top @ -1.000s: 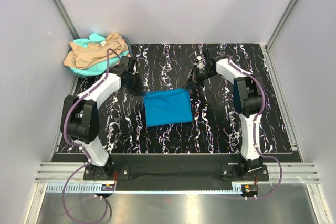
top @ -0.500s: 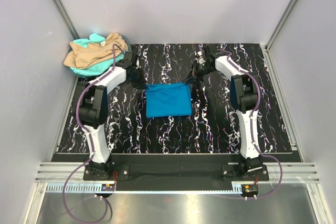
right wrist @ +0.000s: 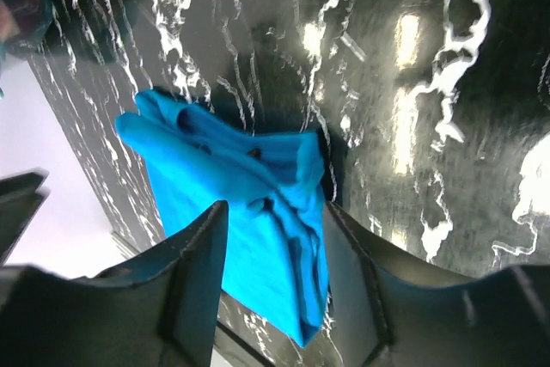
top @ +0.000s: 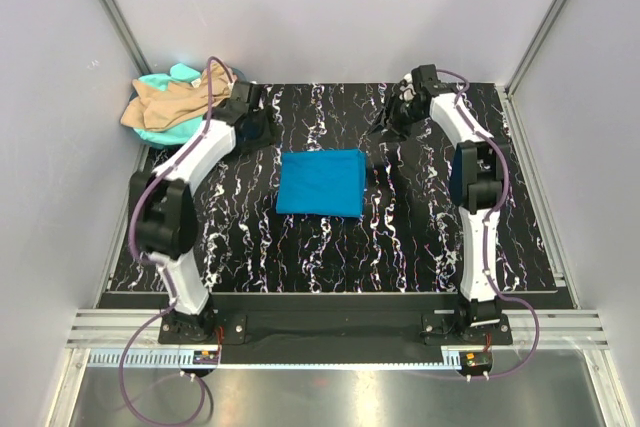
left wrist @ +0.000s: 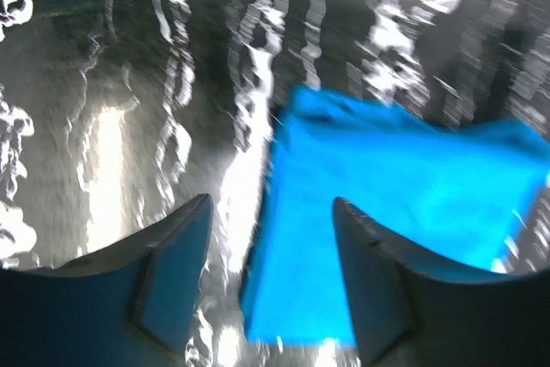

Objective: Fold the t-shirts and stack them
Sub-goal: Fold the tshirt

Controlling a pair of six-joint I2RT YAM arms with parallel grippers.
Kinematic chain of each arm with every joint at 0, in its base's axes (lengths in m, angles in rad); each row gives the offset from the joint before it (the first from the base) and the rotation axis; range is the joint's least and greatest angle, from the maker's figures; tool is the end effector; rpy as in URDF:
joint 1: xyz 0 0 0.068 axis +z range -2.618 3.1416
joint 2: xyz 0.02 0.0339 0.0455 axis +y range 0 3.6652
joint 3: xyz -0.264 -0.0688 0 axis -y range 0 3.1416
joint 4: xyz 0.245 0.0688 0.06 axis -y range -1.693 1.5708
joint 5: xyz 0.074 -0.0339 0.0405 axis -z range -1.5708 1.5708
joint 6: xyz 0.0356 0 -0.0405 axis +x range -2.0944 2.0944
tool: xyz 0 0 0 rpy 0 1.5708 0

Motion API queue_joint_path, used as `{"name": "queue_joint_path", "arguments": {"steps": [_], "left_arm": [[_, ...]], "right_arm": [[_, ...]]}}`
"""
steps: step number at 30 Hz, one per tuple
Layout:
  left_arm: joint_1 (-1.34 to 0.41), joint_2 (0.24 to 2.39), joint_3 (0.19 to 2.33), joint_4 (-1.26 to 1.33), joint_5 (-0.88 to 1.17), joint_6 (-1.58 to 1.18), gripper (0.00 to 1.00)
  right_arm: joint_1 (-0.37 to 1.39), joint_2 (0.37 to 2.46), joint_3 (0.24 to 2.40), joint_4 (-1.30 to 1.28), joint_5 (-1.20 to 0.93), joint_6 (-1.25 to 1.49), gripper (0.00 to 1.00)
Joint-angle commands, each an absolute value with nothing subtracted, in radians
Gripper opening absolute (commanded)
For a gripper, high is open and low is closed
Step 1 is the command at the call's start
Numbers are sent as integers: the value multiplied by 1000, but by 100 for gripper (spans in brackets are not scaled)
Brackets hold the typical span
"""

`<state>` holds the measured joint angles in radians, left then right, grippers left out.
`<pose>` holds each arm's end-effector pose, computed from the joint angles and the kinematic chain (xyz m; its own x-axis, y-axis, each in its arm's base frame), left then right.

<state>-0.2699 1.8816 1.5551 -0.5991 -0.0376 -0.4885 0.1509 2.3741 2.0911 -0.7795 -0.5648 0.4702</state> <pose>0.4032 -0.1101 0.2556 -0.7948 -0.2667 -0.5451 -0.1453 0.9558 -0.2557 0.5040 0.0959 0.1951 -0.9441 0.2435 -0.2220 0.0485 0.7691 0.6373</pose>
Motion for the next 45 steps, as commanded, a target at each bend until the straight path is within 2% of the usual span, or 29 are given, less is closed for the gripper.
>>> {"name": "queue_joint_path", "arguments": {"steps": [1,2,4,6,9,11,12,14,18,26,30,32,33,34,36,39,42,45], "left_arm": [[-305,1688,1465,-522,47,-478,56],[-316,1657,1407,-485,76,-497,47],[-339,1644,1337,-444,156,-528,39],[-351,1657,1304,-385,211,-546,31],[-356,1696,1267,-319,267,-600,20],[-364,1718,1240,-273,287,-623,18],[-364,1744,1235,-267,296,-629,16],[-364,1766,1221,-262,304,-644,14],[-374,1772,1157,-232,279,-647,13],[-380,1740,1043,-238,250,-609,11],[-385,1671,1066,-285,209,-577,14],[-385,1657,1132,-339,175,-542,25],[-385,1649,1155,-351,131,-526,39],[-382,1651,1202,-360,115,-493,46],[-376,1683,1242,-351,106,-454,57],[-350,1753,1328,-341,129,-396,59],[-331,1828,1391,-321,94,-359,59],[-310,1890,1419,-324,66,-350,52]], "right_arm": [[186,2243,2018,-796,-560,407,55],[205,2220,1987,-776,-564,413,55],[225,2177,1916,-709,-601,425,54],[253,2186,1896,-669,-627,457,47],[287,2239,1930,-655,-695,474,28],[296,2263,1945,-628,-721,497,20],[296,2288,1948,-608,-729,509,13],[296,2318,1959,-588,-765,537,9],[291,2352,1951,-537,-746,543,7],[216,2398,1956,-535,-733,522,8],[204,2370,1982,-624,-697,460,15],[201,2362,2003,-659,-669,425,18],[201,2349,2006,-676,-664,414,27],[201,2342,2006,-683,-654,408,33],[201,2321,1997,-686,-640,388,53],[204,2328,1999,-702,-644,364,58],[202,2333,2003,-707,-644,353,57],[202,2339,2016,-709,-653,348,55]]}}
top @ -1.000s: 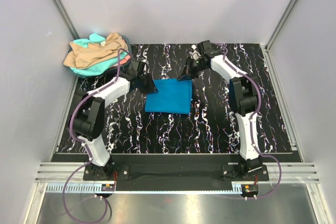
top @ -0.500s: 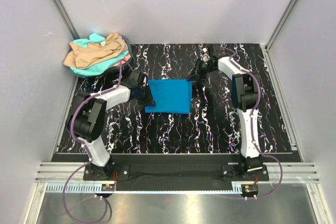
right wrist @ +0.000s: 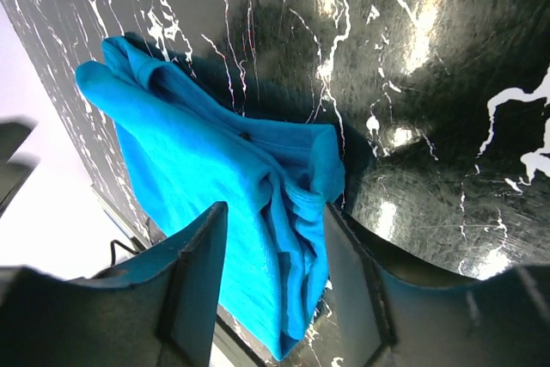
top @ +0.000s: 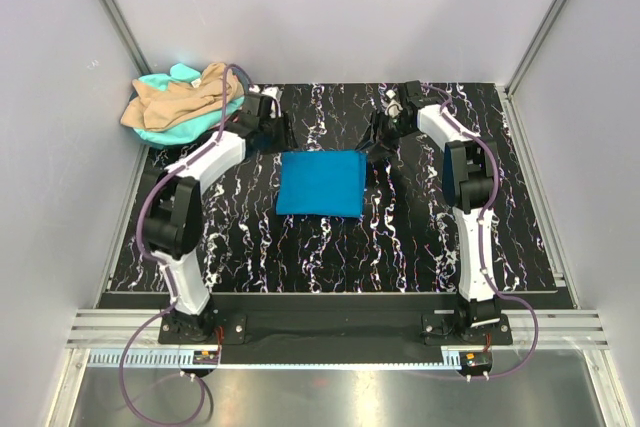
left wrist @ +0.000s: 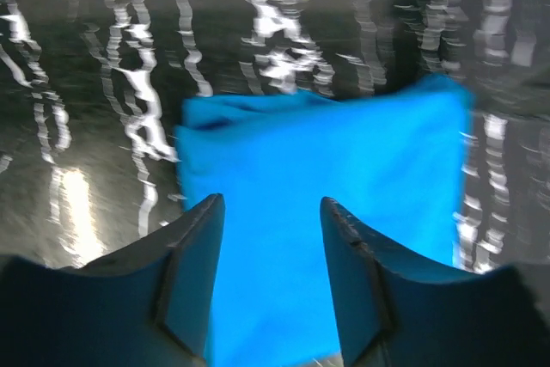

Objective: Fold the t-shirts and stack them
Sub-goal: Fold the tshirt

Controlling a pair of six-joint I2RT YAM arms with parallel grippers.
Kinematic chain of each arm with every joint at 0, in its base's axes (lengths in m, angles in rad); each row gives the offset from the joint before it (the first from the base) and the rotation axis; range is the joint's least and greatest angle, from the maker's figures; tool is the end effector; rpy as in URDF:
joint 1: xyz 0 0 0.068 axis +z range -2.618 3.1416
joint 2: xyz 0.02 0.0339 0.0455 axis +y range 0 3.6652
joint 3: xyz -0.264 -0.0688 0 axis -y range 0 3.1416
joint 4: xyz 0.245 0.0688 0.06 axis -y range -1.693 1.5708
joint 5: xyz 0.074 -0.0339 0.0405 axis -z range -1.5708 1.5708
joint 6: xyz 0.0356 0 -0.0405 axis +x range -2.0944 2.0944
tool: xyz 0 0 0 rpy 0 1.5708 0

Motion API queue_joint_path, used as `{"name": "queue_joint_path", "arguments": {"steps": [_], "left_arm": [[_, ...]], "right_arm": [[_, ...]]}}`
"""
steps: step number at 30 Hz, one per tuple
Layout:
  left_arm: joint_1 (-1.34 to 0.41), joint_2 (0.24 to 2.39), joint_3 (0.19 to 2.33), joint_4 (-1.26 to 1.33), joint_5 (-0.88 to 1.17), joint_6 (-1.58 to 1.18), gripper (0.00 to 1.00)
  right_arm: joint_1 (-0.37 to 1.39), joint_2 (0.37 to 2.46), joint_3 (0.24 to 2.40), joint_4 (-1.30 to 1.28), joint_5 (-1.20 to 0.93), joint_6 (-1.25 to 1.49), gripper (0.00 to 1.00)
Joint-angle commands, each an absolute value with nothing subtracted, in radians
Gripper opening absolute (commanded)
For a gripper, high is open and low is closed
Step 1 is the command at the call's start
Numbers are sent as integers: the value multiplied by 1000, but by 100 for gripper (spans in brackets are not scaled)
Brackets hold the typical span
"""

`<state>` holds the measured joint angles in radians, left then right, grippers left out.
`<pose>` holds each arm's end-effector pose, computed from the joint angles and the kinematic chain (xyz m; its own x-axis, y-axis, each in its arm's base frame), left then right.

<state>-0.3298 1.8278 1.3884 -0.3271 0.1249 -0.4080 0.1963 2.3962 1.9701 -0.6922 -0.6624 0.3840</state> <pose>0.3894 -0.1380 0.2431 -0.7636 -0.1547 -0.6269 0.1125 0.9241 -0.3651 0.4925 0.1203 0.1541 -0.9743 0.1074 -0.1982 -0.0567 0.7341 0.6766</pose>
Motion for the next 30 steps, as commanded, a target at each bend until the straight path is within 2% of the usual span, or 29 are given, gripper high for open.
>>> {"name": "queue_joint_path", "arguments": {"steps": [1,8,16,30], "left_arm": [[-295,1911,1427,-313,67,-345,52],[-256,1979,1459,-311,86,-311,57],[-245,2045,1516,-293,149,-321,49],[-247,2095,1536,-259,236,-367,42]], "right_arm": [[202,2342,2023,-713,-660,347,54],[213,2367,2059,-733,-675,331,47],[224,2413,2095,-741,-684,334,45],[244,2476,2169,-808,-643,285,48]]}}
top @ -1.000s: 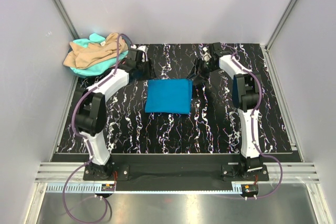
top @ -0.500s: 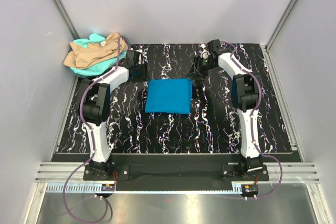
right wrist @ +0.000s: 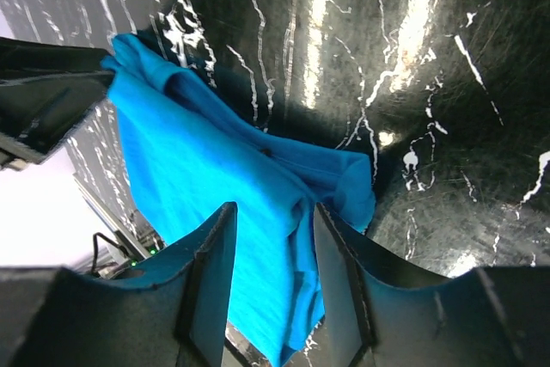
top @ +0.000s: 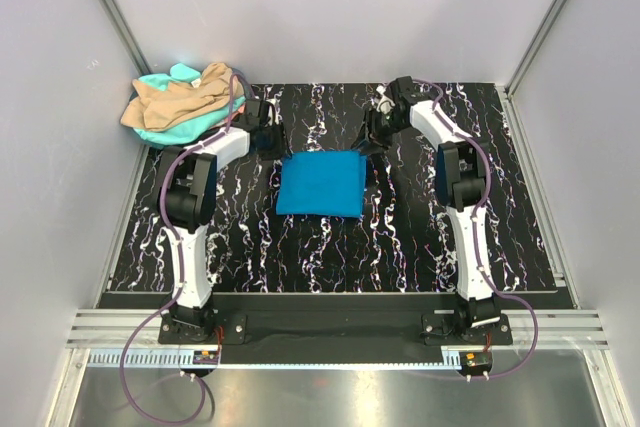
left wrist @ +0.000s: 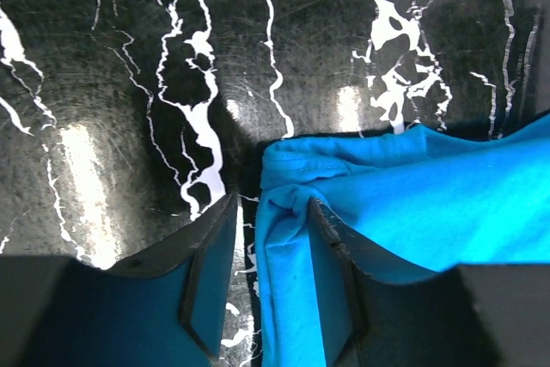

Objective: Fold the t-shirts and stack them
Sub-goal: Fold the tshirt

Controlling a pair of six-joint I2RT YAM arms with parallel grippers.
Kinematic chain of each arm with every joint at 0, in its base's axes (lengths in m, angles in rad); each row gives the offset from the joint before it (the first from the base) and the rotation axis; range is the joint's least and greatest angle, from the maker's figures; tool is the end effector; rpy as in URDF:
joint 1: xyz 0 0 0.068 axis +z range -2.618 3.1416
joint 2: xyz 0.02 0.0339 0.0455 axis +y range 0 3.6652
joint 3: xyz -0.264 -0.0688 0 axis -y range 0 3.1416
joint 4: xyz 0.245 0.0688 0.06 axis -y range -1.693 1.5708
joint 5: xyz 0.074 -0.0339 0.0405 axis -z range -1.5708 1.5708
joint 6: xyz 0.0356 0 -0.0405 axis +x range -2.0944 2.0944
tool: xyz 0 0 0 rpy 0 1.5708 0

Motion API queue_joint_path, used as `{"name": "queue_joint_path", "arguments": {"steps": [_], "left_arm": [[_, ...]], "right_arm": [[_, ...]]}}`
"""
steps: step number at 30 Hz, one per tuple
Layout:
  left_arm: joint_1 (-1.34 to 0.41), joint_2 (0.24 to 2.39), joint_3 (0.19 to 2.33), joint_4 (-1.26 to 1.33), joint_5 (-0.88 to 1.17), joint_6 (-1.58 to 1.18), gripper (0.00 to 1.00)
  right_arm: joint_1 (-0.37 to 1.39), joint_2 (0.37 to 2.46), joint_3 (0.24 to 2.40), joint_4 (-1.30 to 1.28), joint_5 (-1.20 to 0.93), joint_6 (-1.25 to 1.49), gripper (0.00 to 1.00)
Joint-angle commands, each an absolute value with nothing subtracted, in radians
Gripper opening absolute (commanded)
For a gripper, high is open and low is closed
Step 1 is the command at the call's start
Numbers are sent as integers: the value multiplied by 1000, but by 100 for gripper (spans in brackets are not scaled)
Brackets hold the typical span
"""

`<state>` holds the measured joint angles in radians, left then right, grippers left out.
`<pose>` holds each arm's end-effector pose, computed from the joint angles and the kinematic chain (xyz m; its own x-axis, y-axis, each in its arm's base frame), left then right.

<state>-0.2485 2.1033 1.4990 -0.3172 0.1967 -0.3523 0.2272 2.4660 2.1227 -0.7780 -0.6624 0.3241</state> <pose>0.4399 -0.1188 0.1644 -0.8474 -0.1341 -0.5138 0.0675 0.9325 -0.3547 0.5029 0.1387 0.1607 -0.9713 0.0332 -0.2355 -0.1357 0.7358 0.6635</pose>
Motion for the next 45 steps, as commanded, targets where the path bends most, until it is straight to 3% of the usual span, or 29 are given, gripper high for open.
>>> {"name": "queue_joint_path", "arguments": {"steps": [1,4,7,9,10,12,23,40,45], "left_arm": [[-245,2095,1537,-256,239,-368,42],[-245,2091,1534,-255,236,-373,38],[-245,2086,1537,-256,238,-376,27],[-245,2079,1537,-256,236,-371,8],[-245,2072,1537,-262,232,-373,2],[-245,2034,1520,-250,215,-376,0],[-245,1856,1408,-186,186,-437,0],[-273,2164,1664,-222,238,-437,0],[-276,2207,1752,-277,149,-426,2]], "right_arm": [[245,2482,2171,-808,-644,285,48],[255,2490,2175,-804,-650,288,45],[256,2487,2177,-793,-660,301,26],[256,2476,2178,-792,-658,310,8],[256,2462,2181,-793,-655,314,6],[256,2439,2189,-810,-637,322,1],[256,2249,2045,-830,-592,357,0],[219,2259,1842,-661,-434,425,0],[189,2344,1937,-687,-416,401,1]]}}
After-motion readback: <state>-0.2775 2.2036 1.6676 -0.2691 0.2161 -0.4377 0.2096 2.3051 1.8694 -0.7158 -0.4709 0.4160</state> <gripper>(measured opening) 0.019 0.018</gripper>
